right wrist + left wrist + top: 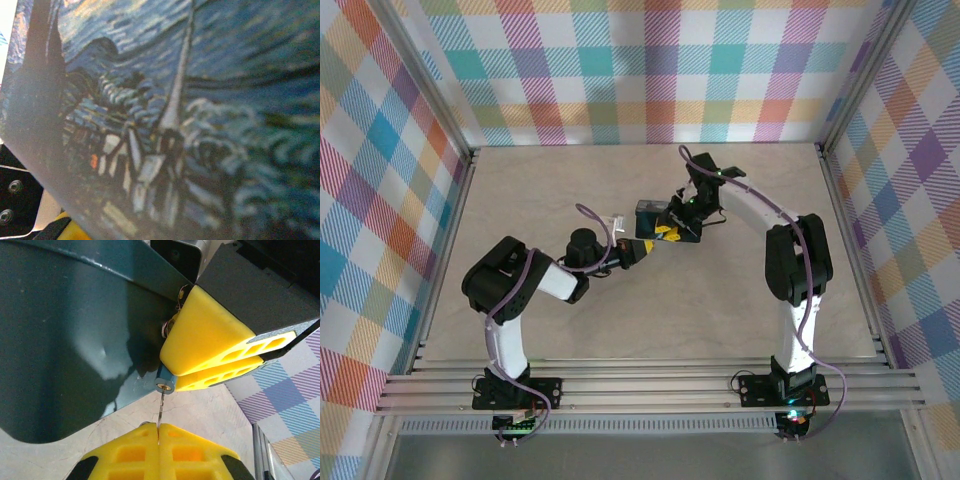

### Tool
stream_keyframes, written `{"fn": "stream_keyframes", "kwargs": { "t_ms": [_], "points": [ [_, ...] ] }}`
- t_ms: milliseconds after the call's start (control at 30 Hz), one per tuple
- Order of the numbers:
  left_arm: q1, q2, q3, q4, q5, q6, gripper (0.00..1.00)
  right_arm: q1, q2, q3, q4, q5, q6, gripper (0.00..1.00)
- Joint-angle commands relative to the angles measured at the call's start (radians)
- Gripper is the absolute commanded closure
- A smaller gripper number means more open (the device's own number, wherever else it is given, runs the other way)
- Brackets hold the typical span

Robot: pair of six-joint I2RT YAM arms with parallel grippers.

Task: Unlock the padlock with the key

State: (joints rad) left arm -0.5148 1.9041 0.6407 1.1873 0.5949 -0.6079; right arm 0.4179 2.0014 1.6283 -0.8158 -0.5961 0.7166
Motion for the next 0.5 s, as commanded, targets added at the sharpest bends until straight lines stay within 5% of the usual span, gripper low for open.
{"fn": "stream_keyframes", "kwargs": {
  "t_ms": [0, 467],
  "points": [
    [0.004, 0.018, 0.037, 0.077, 0.018, 0.002, 1.0, 0.004, -0.04, 0.005, -0.026, -0.086, 0.005, 1.0],
    [0.003, 0.063, 0.086, 0.121, 0.034, -0.059, 1.0, 0.004, -0.041, 0.012, -0.082, -0.133, -0.034, 1.0]
  ]
}}
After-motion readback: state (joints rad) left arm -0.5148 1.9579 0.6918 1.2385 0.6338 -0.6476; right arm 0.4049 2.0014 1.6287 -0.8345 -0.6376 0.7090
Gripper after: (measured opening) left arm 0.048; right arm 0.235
